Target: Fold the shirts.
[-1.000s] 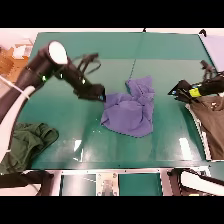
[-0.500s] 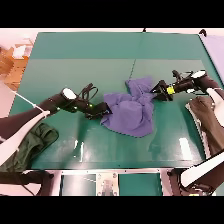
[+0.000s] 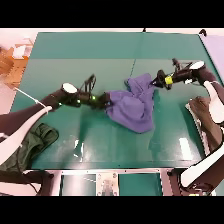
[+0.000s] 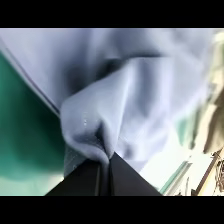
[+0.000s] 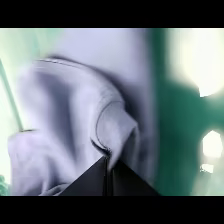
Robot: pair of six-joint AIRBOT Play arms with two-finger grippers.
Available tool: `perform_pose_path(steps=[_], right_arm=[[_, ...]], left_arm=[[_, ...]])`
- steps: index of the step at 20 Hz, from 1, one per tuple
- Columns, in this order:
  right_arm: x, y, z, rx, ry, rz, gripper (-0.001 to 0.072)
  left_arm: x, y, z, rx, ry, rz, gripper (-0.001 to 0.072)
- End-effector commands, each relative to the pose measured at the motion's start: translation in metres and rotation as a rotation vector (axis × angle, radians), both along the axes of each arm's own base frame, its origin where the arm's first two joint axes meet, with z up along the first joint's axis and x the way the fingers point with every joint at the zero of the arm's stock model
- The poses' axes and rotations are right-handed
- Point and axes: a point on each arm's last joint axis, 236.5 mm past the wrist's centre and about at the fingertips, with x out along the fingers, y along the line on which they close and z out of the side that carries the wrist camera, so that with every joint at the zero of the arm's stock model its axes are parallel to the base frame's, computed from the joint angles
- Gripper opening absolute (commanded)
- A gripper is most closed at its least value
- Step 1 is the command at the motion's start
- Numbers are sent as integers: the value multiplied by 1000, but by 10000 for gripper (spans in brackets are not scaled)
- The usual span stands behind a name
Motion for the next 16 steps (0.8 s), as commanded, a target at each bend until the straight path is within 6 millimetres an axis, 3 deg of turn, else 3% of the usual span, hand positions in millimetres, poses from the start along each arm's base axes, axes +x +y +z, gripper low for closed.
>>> perform_pose_path(steps=[1,3,5,6,8,10,11,13,14,16], right_arm=[[18,4,102,-11,-217,56,16],[18,-3,191,-62,-411,55,16],[0,-13,287,-124,-621,29,16],[-16,-19,332,-156,-718,2,16],[-58,-26,403,-219,-883,-46,16],[-106,-20,458,-286,-1024,-51,16],[-130,-13,479,-311,-1084,-44,17],[-177,4,514,-345,-1188,-37,17],[-196,11,526,-357,-1226,-35,17],[-225,21,540,-374,-1278,-34,17]], left_arm=[[27,9,112,2,-295,-42,22],[36,44,203,77,-513,3,22],[27,92,305,176,-757,107,22],[13,116,357,215,-880,171,22],[-35,158,457,247,-1123,301,22],[-95,185,529,217,-1292,384,22],[-121,195,552,207,-1354,407,22],[-149,205,575,194,-1417,429,22],[-159,207,580,185,-1431,436,22],[-154,210,570,205,-1381,441,23]])
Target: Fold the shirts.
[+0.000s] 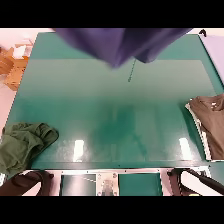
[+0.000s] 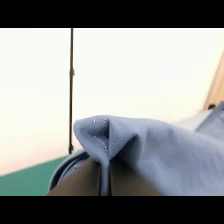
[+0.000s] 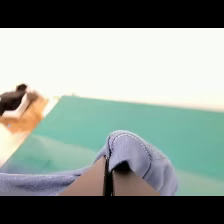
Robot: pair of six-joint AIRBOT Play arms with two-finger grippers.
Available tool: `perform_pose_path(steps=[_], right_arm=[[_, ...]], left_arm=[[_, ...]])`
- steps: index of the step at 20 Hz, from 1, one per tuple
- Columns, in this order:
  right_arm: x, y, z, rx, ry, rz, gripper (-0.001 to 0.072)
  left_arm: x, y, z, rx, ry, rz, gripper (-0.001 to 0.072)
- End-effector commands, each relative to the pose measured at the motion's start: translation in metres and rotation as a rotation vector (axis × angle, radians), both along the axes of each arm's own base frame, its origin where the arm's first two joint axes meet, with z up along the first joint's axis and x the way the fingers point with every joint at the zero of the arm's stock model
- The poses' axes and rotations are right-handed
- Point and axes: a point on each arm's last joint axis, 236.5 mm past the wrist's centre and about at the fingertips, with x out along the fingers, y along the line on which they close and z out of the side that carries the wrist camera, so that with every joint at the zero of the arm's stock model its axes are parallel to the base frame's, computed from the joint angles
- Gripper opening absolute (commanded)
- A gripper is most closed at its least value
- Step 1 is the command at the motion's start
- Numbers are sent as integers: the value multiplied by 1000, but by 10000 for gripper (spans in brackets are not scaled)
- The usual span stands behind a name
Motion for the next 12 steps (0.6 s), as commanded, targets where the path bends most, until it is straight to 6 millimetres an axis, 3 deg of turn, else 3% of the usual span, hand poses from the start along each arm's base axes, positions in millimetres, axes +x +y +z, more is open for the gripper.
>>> perform_pose_path(steps=[1,4,6,9,12], right_arm=[[-62,19,35,-48,-126,-9,17],[-67,23,23,-52,-89,3,17],[-66,26,-11,-69,27,40,17],[-42,18,-80,-14,238,65,18],[-7,4,-187,103,488,51,19]], left_arm=[[-13,24,0,5,30,84,24],[21,29,-56,79,241,146,24],[37,24,-114,150,425,142,24],[57,19,-226,277,732,140,24],[79,12,-347,342,953,138,24]])
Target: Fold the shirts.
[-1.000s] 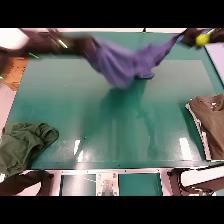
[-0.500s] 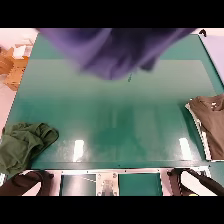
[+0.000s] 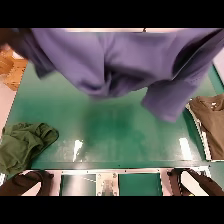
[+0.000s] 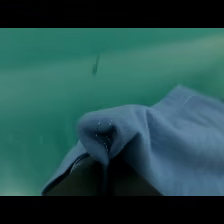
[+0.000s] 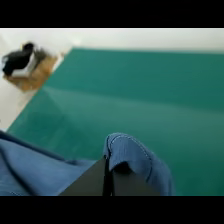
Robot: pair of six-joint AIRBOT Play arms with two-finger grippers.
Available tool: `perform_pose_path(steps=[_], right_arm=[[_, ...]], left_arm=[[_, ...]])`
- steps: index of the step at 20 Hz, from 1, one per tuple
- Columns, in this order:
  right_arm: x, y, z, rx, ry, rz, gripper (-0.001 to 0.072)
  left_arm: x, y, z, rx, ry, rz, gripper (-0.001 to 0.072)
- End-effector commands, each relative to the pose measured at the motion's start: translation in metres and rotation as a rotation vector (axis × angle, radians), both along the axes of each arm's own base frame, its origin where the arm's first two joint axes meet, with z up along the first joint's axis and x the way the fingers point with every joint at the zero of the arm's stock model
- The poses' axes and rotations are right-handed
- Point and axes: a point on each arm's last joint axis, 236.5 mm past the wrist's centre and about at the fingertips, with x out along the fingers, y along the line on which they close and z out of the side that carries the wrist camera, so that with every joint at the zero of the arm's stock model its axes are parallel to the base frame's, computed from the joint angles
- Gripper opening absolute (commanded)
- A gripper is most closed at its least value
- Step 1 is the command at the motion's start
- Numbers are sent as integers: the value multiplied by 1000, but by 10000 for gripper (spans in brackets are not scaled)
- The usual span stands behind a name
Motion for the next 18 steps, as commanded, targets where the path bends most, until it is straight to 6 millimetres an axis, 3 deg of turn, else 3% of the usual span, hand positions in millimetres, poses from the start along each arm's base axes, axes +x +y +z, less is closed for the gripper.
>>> perform_pose_path(steps=[1,5,8,10,12,14,15,16,17,18], right_arm=[[35,-16,-118,102,233,-48,19],[95,-56,-251,188,418,-213,19],[132,-62,-310,256,529,-226,19],[153,-58,-339,285,586,-214,19],[175,-50,-359,296,615,-191,19],[196,-39,-368,297,615,-164,19],[203,-34,-370,293,611,-152,19],[210,-32,-370,289,606,-143,19],[213,-32,-370,288,602,-141,19],[214,-33,-370,287,601,-142,19]], left_arm=[[17,-2,-134,71,233,13,24],[76,-18,-239,95,324,21,23],[125,-26,-318,136,433,6,23],[149,-33,-355,79,535,2,23],[177,-40,-360,-52,557,6,23],[206,-29,-341,-160,517,54,25],[212,-19,-331,-171,501,70,126],[211,-6,-324,-174,519,75,575],[204,8,-319,-176,563,73,710],[190,22,-317,-171,629,63,709]])
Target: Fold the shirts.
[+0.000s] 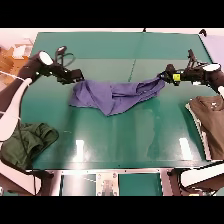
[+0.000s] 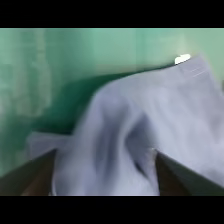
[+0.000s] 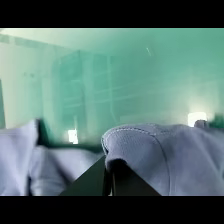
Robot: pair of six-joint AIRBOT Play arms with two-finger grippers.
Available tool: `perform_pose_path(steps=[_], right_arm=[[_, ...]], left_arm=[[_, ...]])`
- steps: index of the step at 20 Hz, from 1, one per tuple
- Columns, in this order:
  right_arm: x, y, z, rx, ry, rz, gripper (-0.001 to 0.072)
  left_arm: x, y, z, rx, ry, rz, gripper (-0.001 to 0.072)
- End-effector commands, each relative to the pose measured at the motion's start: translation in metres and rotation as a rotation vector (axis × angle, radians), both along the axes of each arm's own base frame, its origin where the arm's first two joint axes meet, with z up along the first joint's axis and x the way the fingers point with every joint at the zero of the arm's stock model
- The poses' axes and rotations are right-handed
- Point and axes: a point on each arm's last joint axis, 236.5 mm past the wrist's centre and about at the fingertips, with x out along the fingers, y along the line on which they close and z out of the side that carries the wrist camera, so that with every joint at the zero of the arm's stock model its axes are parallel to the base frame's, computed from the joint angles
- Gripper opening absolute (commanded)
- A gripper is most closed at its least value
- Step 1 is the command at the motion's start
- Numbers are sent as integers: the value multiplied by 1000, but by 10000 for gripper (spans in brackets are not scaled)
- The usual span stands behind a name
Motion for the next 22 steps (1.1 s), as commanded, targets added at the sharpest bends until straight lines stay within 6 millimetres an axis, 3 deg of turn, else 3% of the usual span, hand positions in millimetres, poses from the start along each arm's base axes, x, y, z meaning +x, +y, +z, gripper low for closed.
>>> perform_pose_path(steps=[1,5,7,9,11,14,15,16,17,19,20,22], right_arm=[[14,2,-10,5,1,6,19],[2,-11,-11,31,39,19,20],[-5,-19,-11,47,60,24,20],[-10,-24,-11,57,72,26,20],[-10,-25,-11,60,74,28,20],[-11,-19,-11,60,75,40,20],[-11,-16,-11,60,75,44,20],[-11,-14,-11,60,75,47,20],[-11,-13,-11,60,75,50,20],[-10,-11,-11,60,73,52,20],[-10,-12,-11,59,72,49,20],[-7,-15,-9,55,63,40,20]], left_arm=[[-25,37,7,-62,168,-14,709],[-97,81,-26,-4,454,-68,708],[-127,86,-54,4,562,-62,708],[-146,79,-79,-23,616,-43,707],[-130,69,-92,-59,549,10,707],[-77,46,-78,-204,358,98,705],[-61,41,-72,-249,303,122,602],[-52,36,-68,-270,259,118,447],[-49,31,-66,-273,240,111,352],[-57,18,-67,-266,251,55,327],[-64,10,-66,-261,253,-2,20],[-73,2,-65,-266,276,-44,23]])
